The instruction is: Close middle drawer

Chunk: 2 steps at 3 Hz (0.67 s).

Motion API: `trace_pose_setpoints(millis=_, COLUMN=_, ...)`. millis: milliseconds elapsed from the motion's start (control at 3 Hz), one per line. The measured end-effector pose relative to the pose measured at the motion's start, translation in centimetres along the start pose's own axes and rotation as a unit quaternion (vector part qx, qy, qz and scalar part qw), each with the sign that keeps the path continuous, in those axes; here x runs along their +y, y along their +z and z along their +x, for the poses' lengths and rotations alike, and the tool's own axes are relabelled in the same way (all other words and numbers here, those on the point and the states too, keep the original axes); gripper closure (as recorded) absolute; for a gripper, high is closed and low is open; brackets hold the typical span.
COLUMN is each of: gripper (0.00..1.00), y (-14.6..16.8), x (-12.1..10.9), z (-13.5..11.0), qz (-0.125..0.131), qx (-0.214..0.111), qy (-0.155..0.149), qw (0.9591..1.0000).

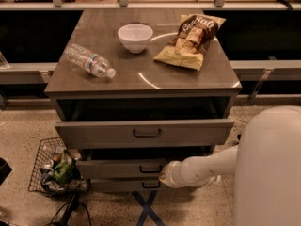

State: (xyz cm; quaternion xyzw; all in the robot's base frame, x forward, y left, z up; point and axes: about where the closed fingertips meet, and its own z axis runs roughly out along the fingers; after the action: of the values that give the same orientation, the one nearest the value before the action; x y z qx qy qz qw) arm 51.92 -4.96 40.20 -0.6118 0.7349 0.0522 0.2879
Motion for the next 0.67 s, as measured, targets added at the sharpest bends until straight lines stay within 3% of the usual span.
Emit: trace_pose_setpoints(millis=667, gripper=1.00, y=-0.01, x=-0.01, z=0.01, qz=0.000, qx=0.000, qy=0.000, qw=1.0000)
